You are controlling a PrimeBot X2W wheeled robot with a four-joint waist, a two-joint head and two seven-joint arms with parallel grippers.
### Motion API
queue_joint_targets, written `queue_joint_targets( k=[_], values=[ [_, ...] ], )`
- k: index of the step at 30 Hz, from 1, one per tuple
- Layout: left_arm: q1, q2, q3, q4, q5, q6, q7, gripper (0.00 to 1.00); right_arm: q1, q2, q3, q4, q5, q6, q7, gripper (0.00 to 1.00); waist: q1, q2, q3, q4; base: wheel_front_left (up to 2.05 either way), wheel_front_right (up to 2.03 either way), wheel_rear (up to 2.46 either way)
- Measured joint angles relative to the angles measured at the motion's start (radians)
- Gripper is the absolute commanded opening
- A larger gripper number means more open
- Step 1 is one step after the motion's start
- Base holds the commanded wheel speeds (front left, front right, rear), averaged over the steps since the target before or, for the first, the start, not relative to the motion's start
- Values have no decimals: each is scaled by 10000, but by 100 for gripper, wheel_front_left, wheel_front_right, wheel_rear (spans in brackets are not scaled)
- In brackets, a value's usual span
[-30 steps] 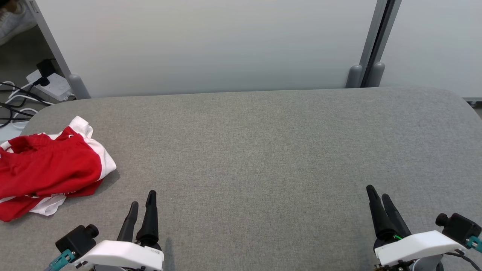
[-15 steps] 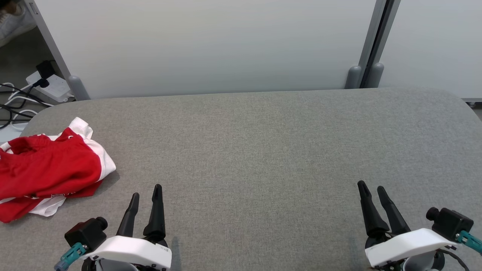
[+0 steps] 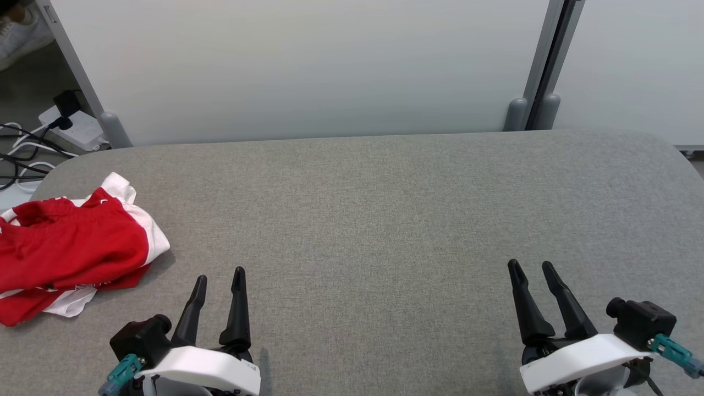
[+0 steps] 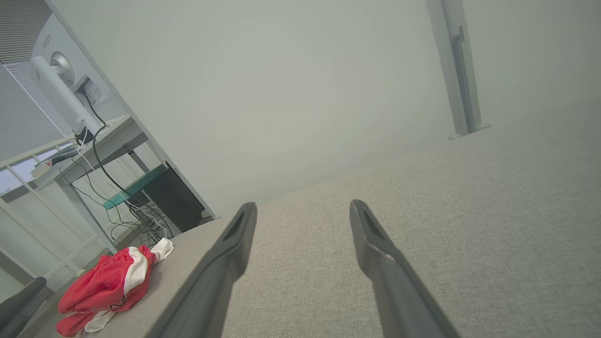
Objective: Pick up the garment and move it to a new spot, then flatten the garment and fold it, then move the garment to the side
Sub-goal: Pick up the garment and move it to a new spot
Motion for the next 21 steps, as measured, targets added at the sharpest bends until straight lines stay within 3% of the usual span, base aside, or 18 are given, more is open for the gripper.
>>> queue_joint_targets(
  k=[21],
  values=[
    [-220,117,-339,-86,1848,276,-568,100,-107,-121,374,-309,-2278,0,-556,100,0,0,27,36,0,0,0]
  ],
)
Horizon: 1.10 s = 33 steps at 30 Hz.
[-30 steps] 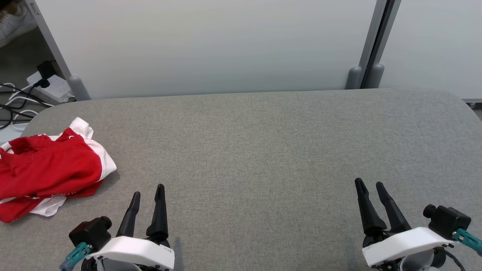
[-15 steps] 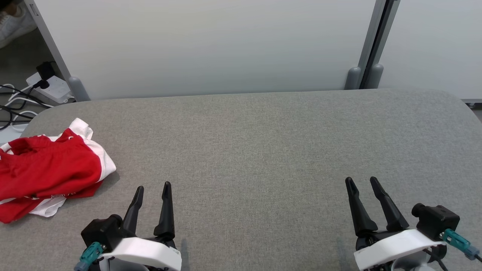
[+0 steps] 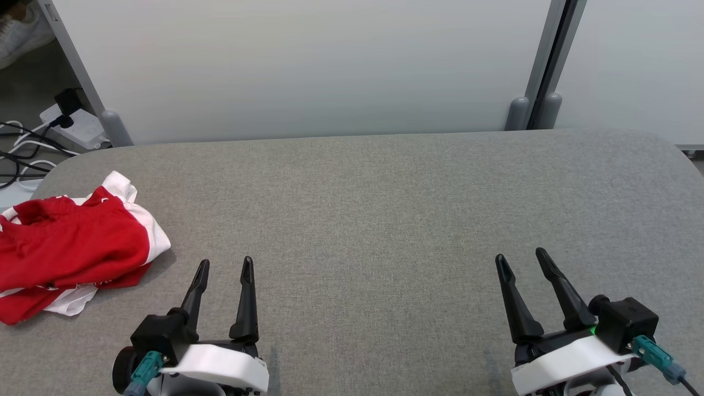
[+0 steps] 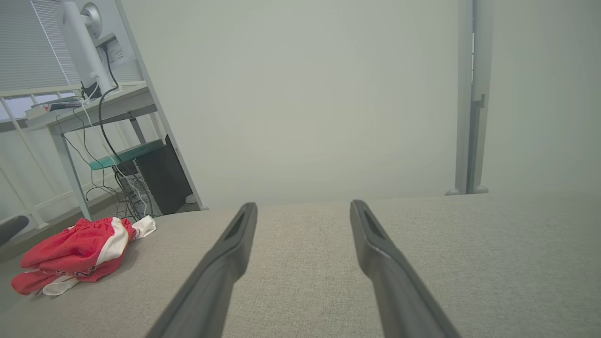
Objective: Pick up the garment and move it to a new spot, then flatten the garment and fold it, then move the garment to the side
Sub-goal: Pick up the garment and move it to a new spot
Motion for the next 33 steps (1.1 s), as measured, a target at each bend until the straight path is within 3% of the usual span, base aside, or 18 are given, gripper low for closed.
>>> queue_joint_targets(
  k=[12,26,33],
  values=[
    [-1,31,-180,-4,892,205,-309,100,2,17,-445,31,-1478,0,-343,100,0,0,-36,-42,0,0,0],
    [-1,31,-284,109,851,174,-309,100,10,73,-558,123,-1574,0,-343,100,0,0,-24,0,0,0,0],
    [-26,31,-257,119,842,209,-309,100,12,79,-497,127,-1584,0,-343,100,0,0,13,497,0,0,0]
  ],
)
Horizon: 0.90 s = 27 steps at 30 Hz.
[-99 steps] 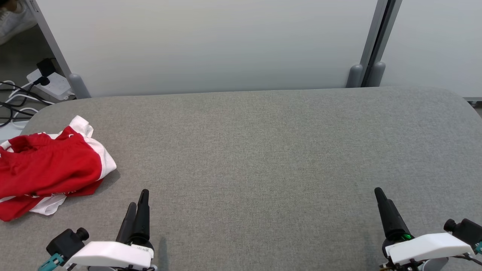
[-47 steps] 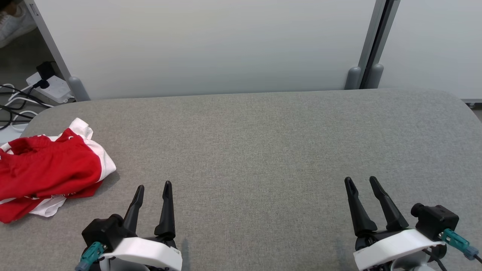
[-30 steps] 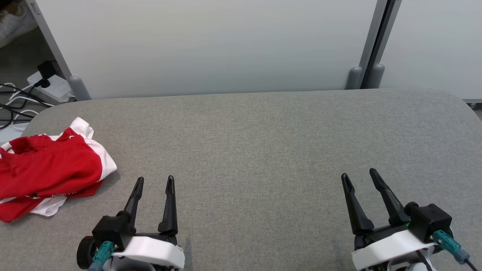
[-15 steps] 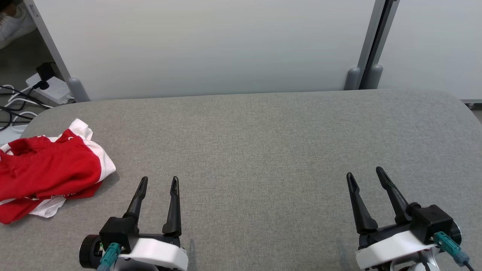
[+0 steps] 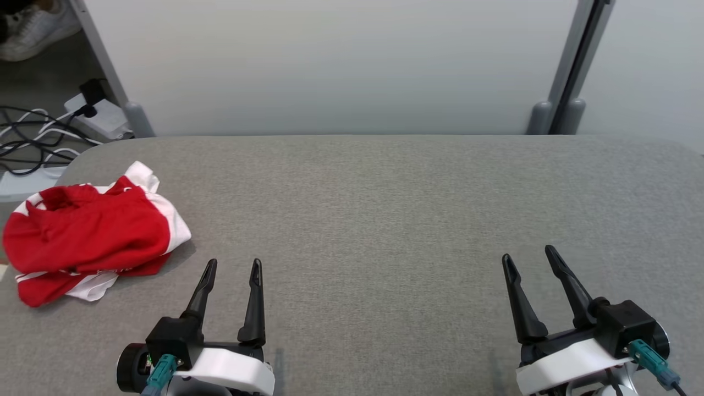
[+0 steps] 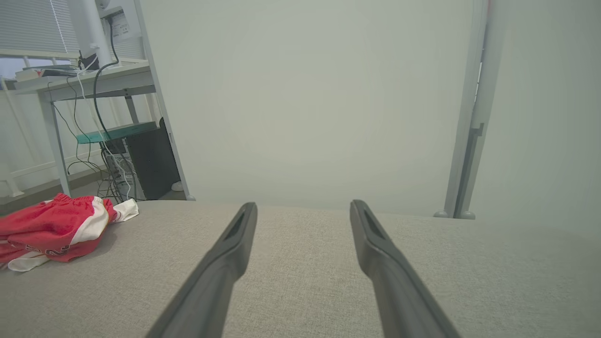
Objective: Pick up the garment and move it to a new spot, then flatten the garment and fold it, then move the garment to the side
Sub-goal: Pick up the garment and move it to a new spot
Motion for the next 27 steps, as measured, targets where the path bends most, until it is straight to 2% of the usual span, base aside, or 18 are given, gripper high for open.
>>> queue_joint_targets(
  k=[27],
  values=[
    [1,0,324,-199,0,213,0,100,7,29,502,-46,33,0,0,100,0,0,-6,2553,0,0,0]
  ],
)
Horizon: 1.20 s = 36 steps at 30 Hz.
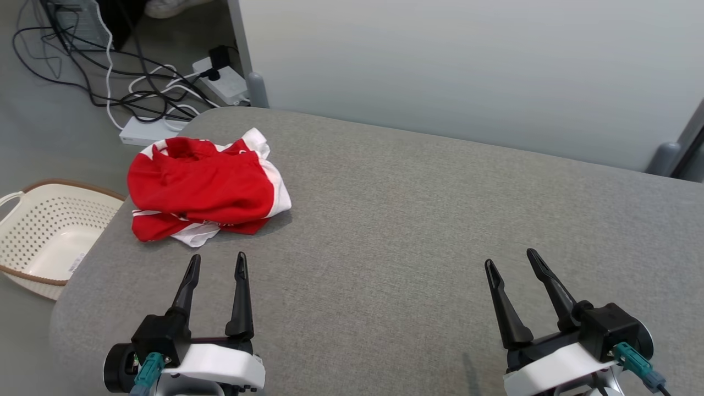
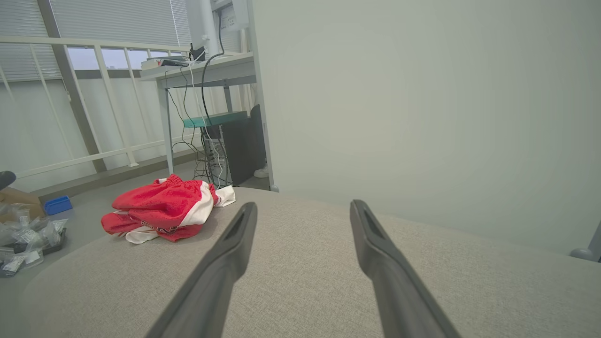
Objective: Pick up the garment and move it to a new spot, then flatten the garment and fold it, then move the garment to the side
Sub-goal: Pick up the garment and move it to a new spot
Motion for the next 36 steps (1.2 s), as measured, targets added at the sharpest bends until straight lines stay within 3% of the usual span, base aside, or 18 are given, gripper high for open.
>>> queue_joint_targets(
  k=[17,36],
  values=[
    [87,6,245,-111,-36,176,0,100,89,-56,236,46,15,0,0,100,0,0,-120,668,0,0,0],
    [-620,-12,936,343,-1521,63,-2,100,-216,-495,876,-176,740,0,0,100,0,0,539,-63,0,0,0]
  ],
)
